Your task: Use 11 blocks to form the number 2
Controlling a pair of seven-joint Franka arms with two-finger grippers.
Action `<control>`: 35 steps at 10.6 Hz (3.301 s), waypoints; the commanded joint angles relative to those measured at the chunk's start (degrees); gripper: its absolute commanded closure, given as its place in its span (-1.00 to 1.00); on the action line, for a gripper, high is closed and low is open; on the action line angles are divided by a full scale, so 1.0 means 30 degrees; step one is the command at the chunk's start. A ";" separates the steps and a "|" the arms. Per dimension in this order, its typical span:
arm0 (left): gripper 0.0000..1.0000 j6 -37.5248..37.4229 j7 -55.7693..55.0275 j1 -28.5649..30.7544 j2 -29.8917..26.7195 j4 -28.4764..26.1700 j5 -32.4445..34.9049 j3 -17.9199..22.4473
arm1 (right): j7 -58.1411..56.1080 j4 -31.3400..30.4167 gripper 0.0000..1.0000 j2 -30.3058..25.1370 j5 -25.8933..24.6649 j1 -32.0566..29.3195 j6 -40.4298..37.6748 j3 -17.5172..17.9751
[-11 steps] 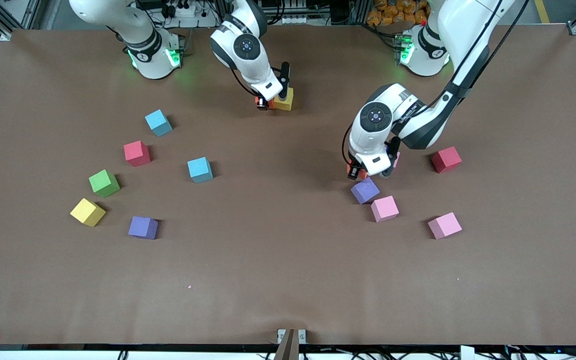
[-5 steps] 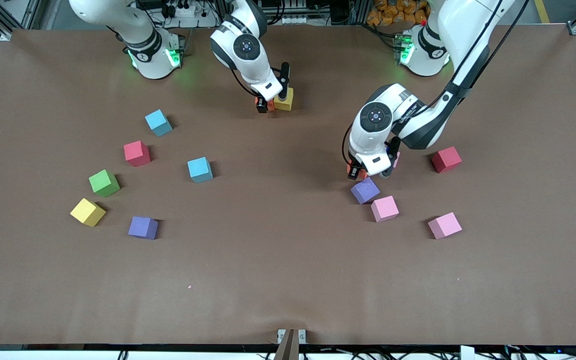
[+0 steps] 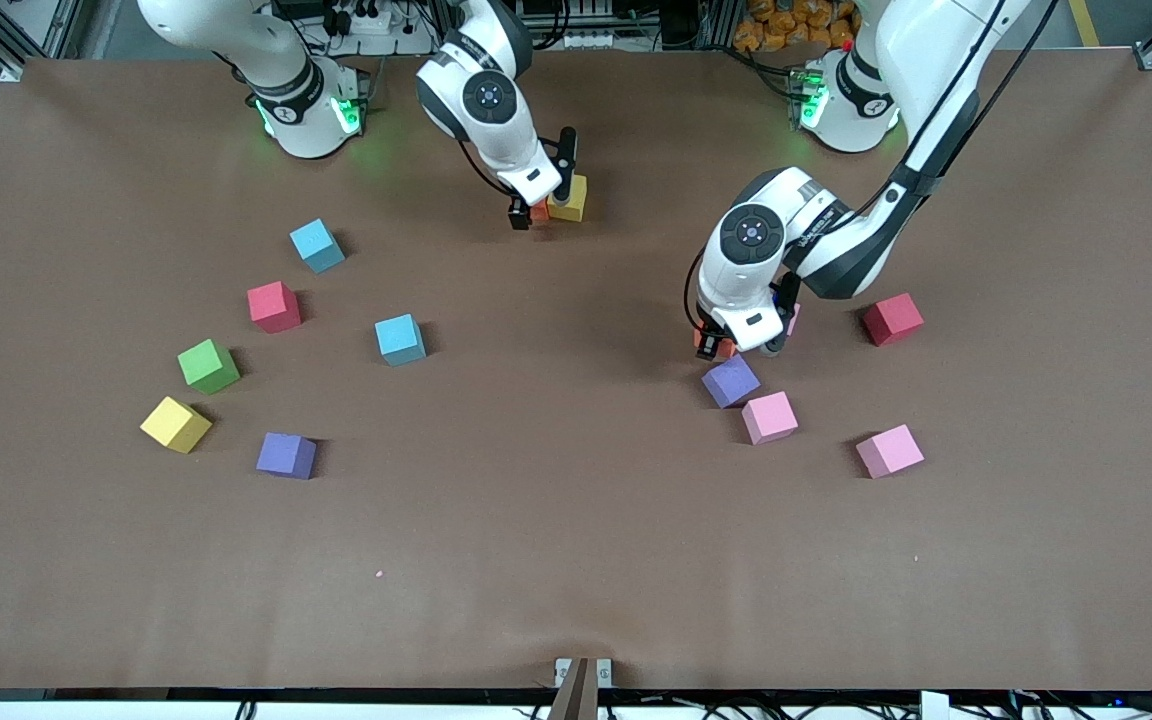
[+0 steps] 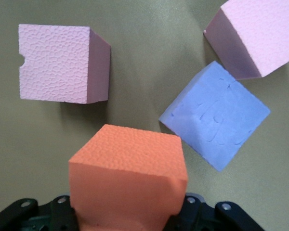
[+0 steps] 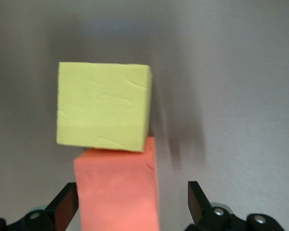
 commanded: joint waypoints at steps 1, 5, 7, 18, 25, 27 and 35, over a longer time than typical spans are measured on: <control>0.74 -0.0384 -0.2016 0.0113 -0.0346 0.0074 -0.0009 -0.0648 | -0.0649 -0.0154 -1.00 -0.0690 0.0417 -0.0588 -0.0565 0.0076; 0.73 -0.0413 -0.5450 0.0142 -0.0317 -0.0189 -0.0125 -0.1879 | -0.1674 0.0195 -1.00 -0.0719 0.0505 -0.1028 -0.2403 0.0105; 0.73 -0.0616 -0.5631 0.0432 -0.0491 -0.0336 -0.1145 -0.1910 | -0.1674 0.0576 -1.00 -0.0836 0.0534 -0.1028 -0.3636 0.0105; 0.74 0.2339 -0.9550 0.3193 -0.0030 -0.3619 -0.2968 -0.8941 | -0.4282 0.1601 -1.00 -0.5936 -0.1573 -1.4284 -0.5149 -0.0129; 0.74 0.4096 -1.2485 -0.1051 0.0972 -0.3618 -0.2821 -0.7161 | -0.5154 0.5609 -1.00 -0.1315 -0.2040 -1.7259 -0.2734 -0.0947; 0.74 0.4479 -1.2865 -0.2750 0.1088 -0.3560 -0.2821 -0.5638 | -0.7731 0.7630 -1.00 0.0620 -0.3506 -1.6850 -0.2705 -0.0949; 0.74 0.4948 -1.4065 -0.5246 0.2172 -0.2799 -0.2734 -0.3758 | -1.1107 0.9133 -1.00 0.4347 -0.5266 -1.7111 -0.1125 -0.1037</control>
